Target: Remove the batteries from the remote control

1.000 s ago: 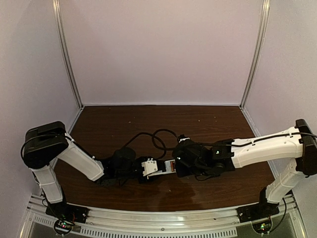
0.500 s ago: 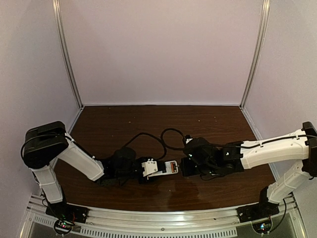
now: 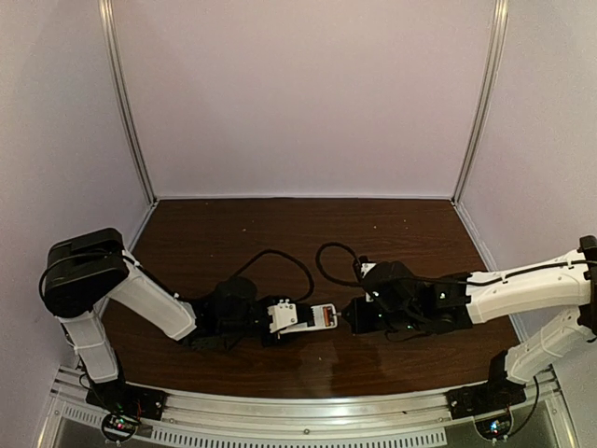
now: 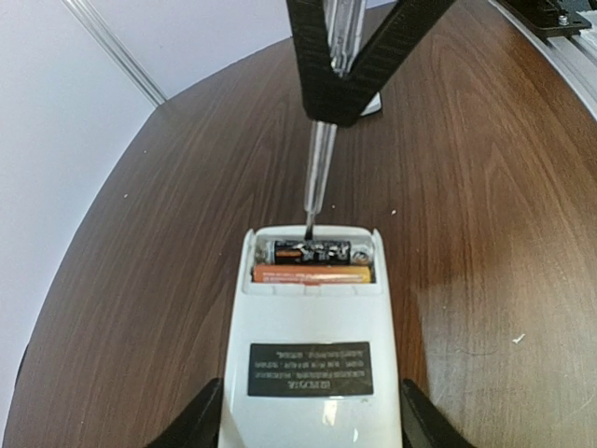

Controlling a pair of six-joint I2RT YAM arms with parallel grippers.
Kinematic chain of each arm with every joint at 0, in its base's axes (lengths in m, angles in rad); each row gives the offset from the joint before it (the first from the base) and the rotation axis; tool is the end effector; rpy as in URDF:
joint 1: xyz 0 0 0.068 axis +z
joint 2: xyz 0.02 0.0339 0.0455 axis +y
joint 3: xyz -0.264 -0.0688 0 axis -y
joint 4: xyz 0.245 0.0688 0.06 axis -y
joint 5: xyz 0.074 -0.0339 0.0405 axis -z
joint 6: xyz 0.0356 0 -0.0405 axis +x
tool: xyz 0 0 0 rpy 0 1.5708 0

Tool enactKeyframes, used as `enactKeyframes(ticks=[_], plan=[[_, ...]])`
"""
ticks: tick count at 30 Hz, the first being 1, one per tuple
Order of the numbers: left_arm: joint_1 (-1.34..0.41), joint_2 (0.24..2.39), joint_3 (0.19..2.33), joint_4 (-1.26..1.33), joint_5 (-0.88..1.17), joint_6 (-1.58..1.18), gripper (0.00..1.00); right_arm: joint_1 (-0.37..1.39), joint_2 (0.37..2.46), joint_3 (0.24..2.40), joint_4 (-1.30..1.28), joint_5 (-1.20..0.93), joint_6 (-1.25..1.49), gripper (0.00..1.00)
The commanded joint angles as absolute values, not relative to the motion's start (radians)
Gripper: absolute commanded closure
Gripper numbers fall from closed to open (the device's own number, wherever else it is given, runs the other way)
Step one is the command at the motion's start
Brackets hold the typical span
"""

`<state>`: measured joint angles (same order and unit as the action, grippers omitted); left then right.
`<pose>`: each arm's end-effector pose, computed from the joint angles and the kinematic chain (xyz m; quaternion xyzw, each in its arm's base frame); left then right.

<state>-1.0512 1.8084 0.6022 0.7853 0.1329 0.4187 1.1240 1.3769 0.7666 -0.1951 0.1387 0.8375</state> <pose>0.1574 -0.2847 0.1179 0.5883 0.5970 -0.2217 0.4984 0.1254 0.2504 0.2025 -0.1065 0.9196 0.2738 0.2607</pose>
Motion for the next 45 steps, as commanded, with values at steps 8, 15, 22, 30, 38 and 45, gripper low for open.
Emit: enactKeyframes(ticks=[8, 15, 22, 30, 38, 45], plan=[[-1.057, 1.816, 0.627, 0.854, 0.181, 0.407, 1.0, 1.083, 1.339, 0.687, -0.216, 0.17, 0.845, 1.0], [-1.057, 1.816, 0.626, 0.858, 0.195, 0.402, 1.0, 1.073, 1.318, 0.668, -0.214, 0.169, 0.848, 1.0], [-1.057, 1.818, 0.626, 0.856, 0.189, 0.402, 1.0, 1.069, 1.314, 0.663, -0.213, 0.166, 0.849, 1.0], [-1.058, 1.819, 0.626, 0.856, 0.185, 0.402, 1.0, 1.069, 1.317, 0.664, -0.213, 0.163, 0.847, 1.0], [-1.057, 1.819, 0.626, 0.854, 0.185, 0.402, 1.0, 1.07, 1.307, 0.665, -0.214, 0.143, 0.841, 1.0], [-1.057, 1.818, 0.626, 0.861, 0.191, 0.393, 1.0, 1.069, 1.287, 0.674, -0.218, 0.105, 0.82, 1.0]])
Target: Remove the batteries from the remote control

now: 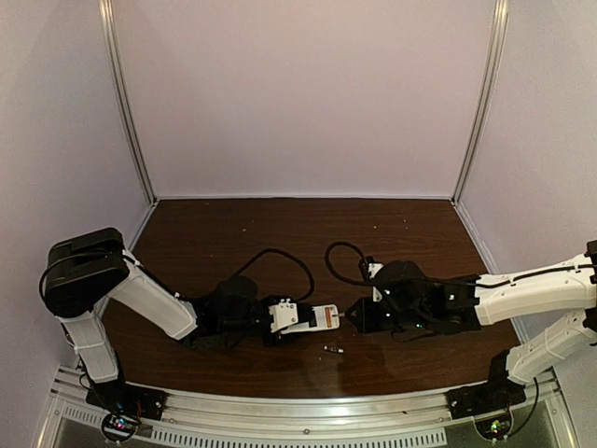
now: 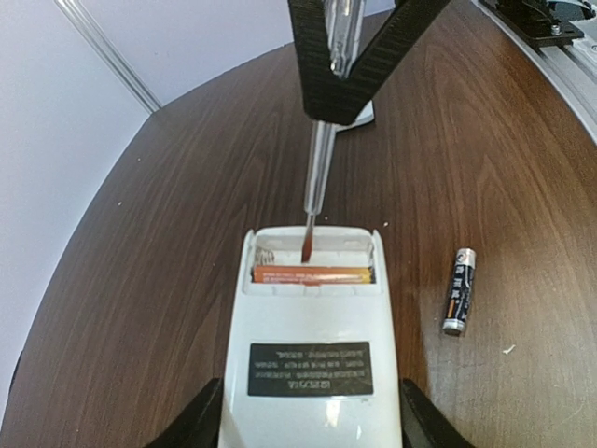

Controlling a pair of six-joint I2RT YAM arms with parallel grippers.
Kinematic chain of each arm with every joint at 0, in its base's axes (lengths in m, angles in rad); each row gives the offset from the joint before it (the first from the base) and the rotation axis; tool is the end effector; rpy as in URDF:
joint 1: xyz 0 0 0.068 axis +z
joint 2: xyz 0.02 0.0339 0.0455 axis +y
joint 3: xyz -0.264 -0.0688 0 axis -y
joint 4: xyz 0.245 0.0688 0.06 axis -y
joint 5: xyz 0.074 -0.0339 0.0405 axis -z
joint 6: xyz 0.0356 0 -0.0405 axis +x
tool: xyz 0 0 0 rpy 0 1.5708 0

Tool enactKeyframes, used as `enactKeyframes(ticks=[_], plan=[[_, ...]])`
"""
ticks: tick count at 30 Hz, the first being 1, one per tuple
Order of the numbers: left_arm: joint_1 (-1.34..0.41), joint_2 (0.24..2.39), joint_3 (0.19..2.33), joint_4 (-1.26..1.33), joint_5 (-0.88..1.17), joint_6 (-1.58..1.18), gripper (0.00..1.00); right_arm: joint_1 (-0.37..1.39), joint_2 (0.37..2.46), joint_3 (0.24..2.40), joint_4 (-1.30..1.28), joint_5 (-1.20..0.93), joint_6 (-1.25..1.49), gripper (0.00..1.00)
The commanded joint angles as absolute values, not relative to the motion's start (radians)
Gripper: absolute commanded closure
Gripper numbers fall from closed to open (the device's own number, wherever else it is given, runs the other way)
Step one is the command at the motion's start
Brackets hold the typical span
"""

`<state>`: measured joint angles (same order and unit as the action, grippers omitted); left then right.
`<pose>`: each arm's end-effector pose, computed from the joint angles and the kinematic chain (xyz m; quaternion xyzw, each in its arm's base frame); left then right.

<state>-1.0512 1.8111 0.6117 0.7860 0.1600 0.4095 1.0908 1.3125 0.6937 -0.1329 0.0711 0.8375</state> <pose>0.1577 -0.2872 0.1195 0.5893 0.5925 -0.2354 0.4963 0.1255 0.2356 0.2007 -0.1018 0.9112 0.3083 0.2537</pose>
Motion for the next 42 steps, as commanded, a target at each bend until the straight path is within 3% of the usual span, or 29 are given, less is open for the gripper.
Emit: enactKeyframes(ticks=[1, 26, 42], plan=[[-1.058, 1.819, 0.626, 0.862, 0.188, 0.391, 1.0, 1.07, 1.28, 0.677, -0.222, 0.102, 0.818, 1.0], [-1.054, 1.816, 0.67, 0.828, 0.148, 0.29, 1.0, 1.069, 1.029, 0.782, -0.437, 0.067, 0.782, 1.0], [-1.048, 1.78, 0.616, 0.858, 0.158, 0.215, 1.0, 1.111, 1.119, 0.789, -0.367, -0.097, 0.827, 1.0]])
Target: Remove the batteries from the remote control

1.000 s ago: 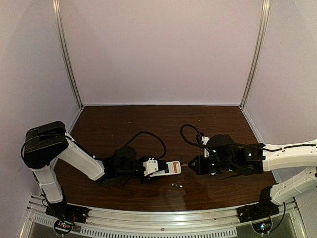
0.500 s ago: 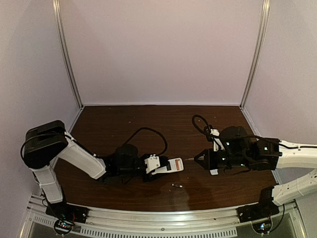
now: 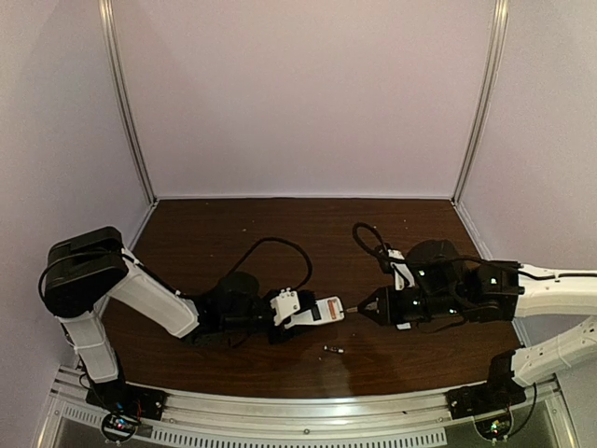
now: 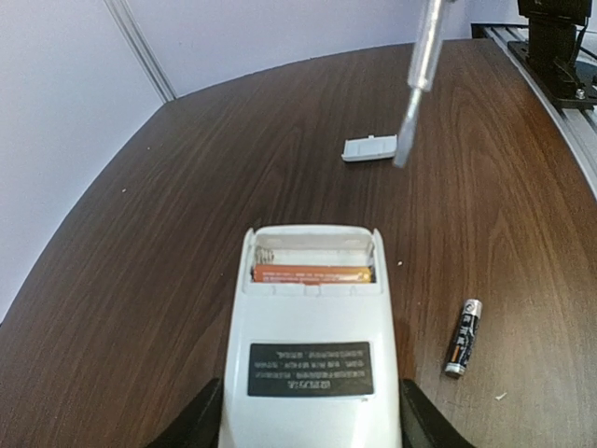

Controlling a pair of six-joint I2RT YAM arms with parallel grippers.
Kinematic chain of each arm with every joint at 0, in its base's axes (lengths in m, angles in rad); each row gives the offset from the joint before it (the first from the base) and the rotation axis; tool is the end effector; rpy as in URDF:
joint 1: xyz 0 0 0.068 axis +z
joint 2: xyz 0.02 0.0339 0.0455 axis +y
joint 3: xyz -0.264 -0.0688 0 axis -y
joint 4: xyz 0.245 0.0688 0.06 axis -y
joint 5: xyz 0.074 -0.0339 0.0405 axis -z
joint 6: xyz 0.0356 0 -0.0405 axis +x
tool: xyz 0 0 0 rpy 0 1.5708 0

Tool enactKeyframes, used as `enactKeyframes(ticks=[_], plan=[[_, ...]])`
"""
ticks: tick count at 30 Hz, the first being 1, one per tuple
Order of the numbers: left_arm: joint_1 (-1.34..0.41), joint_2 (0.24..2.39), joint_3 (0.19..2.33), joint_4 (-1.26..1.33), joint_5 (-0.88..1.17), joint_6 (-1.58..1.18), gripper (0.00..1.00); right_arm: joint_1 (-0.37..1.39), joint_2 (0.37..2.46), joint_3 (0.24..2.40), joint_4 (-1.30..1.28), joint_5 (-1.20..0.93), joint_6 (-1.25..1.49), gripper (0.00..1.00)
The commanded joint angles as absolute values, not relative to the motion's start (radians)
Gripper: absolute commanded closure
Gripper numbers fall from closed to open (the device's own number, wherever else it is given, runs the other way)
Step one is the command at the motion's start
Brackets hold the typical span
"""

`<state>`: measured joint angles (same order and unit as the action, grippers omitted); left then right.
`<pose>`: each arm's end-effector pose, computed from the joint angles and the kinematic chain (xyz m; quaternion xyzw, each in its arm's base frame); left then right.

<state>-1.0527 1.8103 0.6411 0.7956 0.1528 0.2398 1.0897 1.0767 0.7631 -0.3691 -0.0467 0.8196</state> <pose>0.1613 -0.2940 0.1281 0.5304 0.6317 -0.2800 0.4911 0.1056 0.2059 0.2583 -0.1315 0.8932 0.3627 0.2310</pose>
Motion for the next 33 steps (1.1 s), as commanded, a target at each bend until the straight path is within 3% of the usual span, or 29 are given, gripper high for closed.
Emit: enactKeyframes(ticks=[1, 33], plan=[[-1.047, 1.78, 0.612, 0.859, 0.158, 0.215, 1.0, 1.117, 1.133, 0.794, -0.371, -0.106, 0.823, 1.0], [-1.048, 1.704, 0.505, 0.939, 0.303, 0.238, 1.0, 1.123, 1.278, 0.868, -0.392, -0.032, 0.764, 1.0]])
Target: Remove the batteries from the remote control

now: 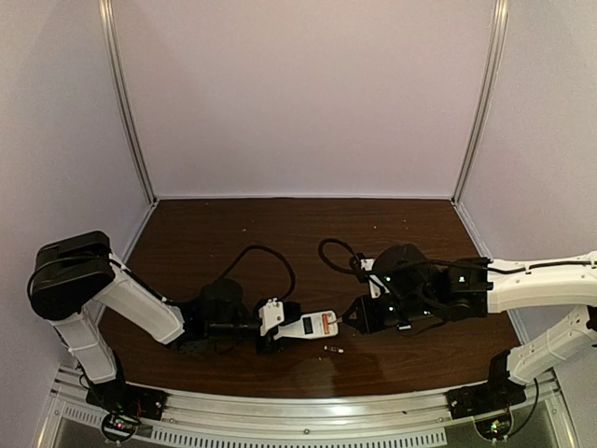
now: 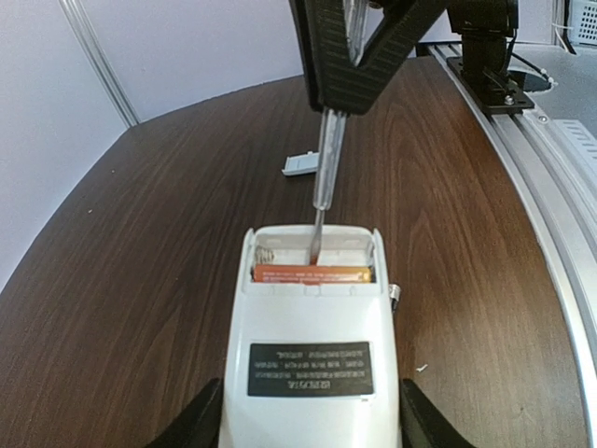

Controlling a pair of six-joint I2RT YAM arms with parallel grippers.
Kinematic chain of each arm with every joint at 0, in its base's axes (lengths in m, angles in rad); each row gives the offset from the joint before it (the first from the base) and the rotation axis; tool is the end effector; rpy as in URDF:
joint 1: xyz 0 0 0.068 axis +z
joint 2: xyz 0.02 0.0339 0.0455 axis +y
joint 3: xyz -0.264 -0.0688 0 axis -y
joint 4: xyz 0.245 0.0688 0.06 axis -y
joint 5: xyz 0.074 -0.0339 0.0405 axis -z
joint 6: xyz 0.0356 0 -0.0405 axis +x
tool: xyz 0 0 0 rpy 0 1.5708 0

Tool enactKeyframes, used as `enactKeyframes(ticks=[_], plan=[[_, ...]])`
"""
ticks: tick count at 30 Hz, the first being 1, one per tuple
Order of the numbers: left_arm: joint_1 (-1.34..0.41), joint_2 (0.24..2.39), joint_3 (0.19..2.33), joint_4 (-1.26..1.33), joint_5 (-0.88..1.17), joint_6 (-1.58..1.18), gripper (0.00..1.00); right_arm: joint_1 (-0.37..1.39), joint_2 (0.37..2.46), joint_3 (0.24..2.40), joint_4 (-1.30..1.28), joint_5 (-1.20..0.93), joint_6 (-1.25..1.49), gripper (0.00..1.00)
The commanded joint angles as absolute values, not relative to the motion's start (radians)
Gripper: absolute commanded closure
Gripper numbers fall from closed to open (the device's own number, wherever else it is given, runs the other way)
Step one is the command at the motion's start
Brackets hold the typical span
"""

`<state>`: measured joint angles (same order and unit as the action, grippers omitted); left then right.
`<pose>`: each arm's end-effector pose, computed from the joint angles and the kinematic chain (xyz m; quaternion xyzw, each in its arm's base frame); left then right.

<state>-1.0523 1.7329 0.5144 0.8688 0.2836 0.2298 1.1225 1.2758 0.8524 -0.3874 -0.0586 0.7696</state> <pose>0.1425 -0.2699 0.1277 0.5500 0.6016 -0.3330 0.4740 0.1137 0.2413 0.2407 -0.1736 0.9119 0.3166 0.1948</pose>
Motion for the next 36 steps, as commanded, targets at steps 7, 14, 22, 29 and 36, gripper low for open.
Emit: enactKeyframes(ticks=[7, 14, 22, 29, 36], plan=[[-1.047, 1.699, 0.5, 0.945, 0.313, 0.236, 1.0, 1.123, 1.28, 0.859, -0.363, -0.049, 0.763, 1.0], [-1.047, 1.694, 0.494, 0.954, 0.325, 0.235, 1.0, 1.124, 1.272, 0.833, -0.323, -0.074, 0.762, 1.0], [-1.047, 1.689, 0.491, 0.956, 0.337, 0.231, 1.0, 1.119, 1.263, 0.801, -0.272, -0.094, 0.763, 1.0], [-1.047, 1.69, 0.489, 0.958, 0.339, 0.231, 1.0, 1.102, 1.248, 0.736, -0.188, -0.126, 0.766, 1.0], [-1.048, 1.69, 0.489, 0.956, 0.352, 0.232, 1.0, 1.082, 1.242, 0.674, -0.116, -0.171, 0.71, 1.0]])
